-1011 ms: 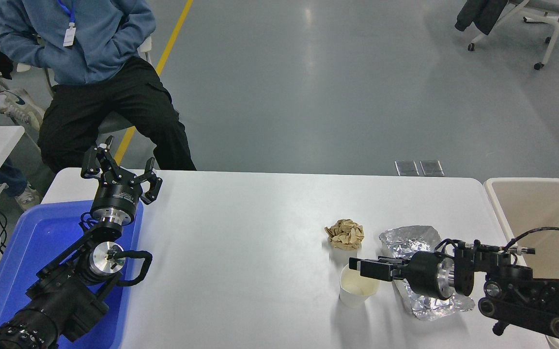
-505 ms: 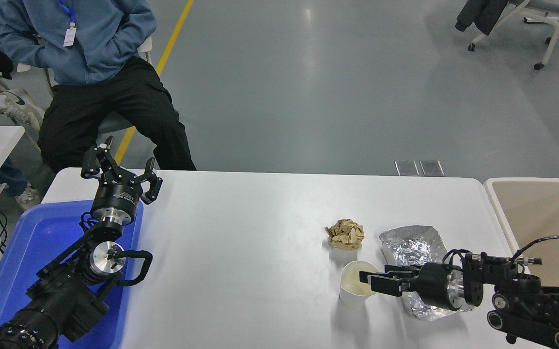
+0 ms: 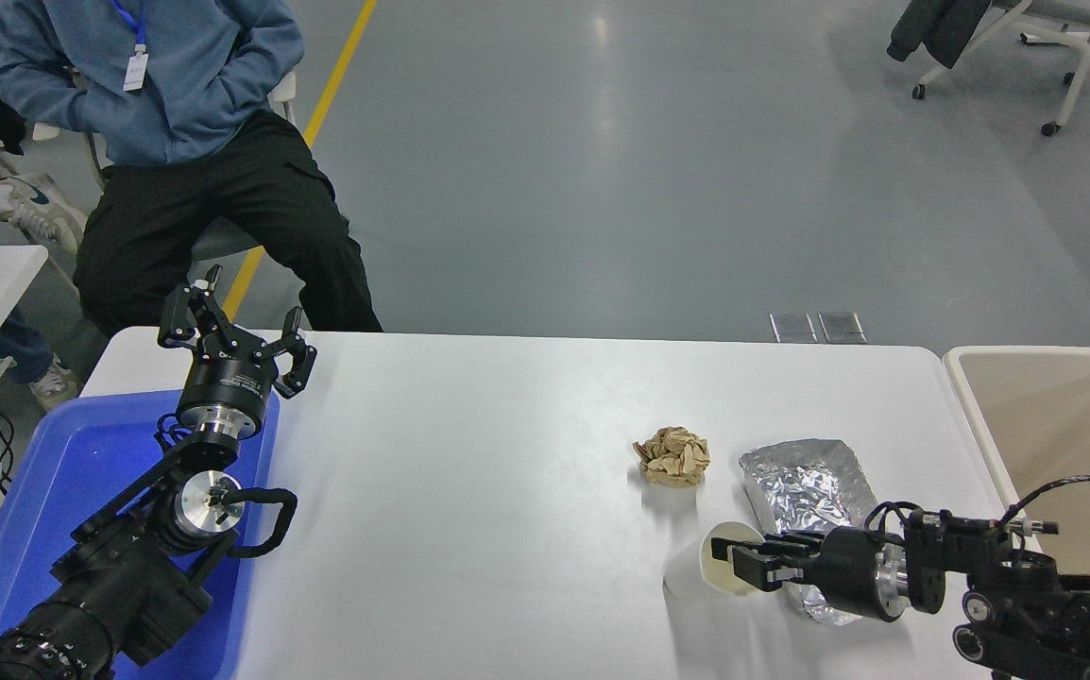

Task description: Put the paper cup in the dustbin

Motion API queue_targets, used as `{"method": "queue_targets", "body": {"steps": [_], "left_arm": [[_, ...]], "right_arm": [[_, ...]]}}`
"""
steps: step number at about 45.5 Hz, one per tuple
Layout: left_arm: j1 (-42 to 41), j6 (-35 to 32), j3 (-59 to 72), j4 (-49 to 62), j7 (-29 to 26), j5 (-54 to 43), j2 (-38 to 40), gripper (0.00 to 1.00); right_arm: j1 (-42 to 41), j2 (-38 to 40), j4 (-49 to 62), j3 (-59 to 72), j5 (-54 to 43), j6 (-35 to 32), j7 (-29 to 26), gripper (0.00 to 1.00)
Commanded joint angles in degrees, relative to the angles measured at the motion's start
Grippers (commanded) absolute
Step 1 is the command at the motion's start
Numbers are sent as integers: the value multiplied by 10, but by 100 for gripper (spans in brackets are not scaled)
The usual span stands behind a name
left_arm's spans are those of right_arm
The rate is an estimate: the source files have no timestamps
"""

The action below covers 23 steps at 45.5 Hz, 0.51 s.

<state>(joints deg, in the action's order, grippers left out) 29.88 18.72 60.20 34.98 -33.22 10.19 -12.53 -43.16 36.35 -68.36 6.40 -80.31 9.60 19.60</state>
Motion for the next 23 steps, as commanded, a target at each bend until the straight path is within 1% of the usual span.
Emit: {"method": "queue_targets", "body": {"steps": [1, 8, 23], "left_arm": [[0, 0, 0, 1, 0, 0, 0, 100], [0, 0, 0, 1, 0, 0, 0, 100], [0, 0, 0, 1, 1, 0, 0, 100]], "right_arm": [[-2, 10, -8, -1, 7, -3, 1, 0], [-12, 54, -63, -3, 22, -16, 11, 0], [-94, 187, -219, -9, 140, -56, 11, 0]]}}
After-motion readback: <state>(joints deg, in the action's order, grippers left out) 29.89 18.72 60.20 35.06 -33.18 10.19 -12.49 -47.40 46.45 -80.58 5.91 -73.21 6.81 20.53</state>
